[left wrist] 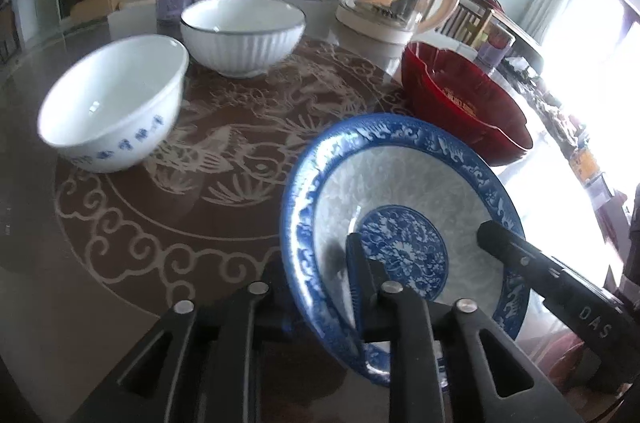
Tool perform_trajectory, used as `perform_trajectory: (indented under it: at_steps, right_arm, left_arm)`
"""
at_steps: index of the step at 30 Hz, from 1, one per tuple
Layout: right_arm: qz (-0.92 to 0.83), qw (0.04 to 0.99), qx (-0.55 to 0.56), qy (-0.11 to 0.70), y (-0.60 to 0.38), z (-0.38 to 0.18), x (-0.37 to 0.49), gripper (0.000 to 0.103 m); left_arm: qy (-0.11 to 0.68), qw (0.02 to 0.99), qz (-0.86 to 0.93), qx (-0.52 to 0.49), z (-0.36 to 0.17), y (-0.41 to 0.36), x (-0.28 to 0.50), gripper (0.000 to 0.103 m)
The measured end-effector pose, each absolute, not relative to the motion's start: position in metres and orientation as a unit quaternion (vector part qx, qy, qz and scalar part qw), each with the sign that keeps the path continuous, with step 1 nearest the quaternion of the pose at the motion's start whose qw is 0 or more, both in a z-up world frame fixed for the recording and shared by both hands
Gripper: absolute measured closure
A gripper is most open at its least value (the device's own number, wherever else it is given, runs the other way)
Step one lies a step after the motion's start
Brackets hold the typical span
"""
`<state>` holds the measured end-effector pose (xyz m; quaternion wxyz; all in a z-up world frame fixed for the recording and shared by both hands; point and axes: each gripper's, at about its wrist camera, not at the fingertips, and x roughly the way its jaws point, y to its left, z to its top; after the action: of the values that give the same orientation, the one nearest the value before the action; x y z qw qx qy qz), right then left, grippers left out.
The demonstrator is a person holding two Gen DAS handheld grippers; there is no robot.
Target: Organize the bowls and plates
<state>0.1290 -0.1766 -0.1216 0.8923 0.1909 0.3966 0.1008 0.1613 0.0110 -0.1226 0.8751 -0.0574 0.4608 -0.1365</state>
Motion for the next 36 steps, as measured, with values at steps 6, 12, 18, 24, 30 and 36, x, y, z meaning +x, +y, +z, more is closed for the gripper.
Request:
perform_trajectory:
  at_steps: [6,12,18,24,30,36]
  right_arm:
    - [0.093,0.912,0.178,0.356,-0.185,-0.104,0.112,0.044]
    - [0.046,0.941,0.146,0.301,-0.193,-0.086,0.082,0.035]
    - [0.020,0.953,0.112,0.282,-0.193,-0.085,0.070,0.035]
    - [0.006,0.951,0.122,0.286,-0.203,-0.092,0.068,0.035]
    - [-0.001,0.955,0.116,0.273,-0.205,-0.089,0.063,0.035]
    - [0.002,0.961,0.092,0.261,-0.198,-0.085,0.059,0.035]
  left_arm:
    - [0.405,0.904,-0.097,-0.091,-0.099,0.044,0.140,0.019]
    - [0.374,0.921,-0.034,-0.109,-0.085,0.081,0.117,0.013]
    - [0.378,0.920,0.000,-0.102,-0.091,0.096,0.101,0.011]
    - [0.391,0.917,0.002,-0.080,-0.099,0.089,0.093,0.010]
    - [0.394,0.916,0.002,-0.072,-0.100,0.086,0.088,0.010]
    - [0.396,0.915,0.007,-0.076,-0.100,0.092,0.087,0.010]
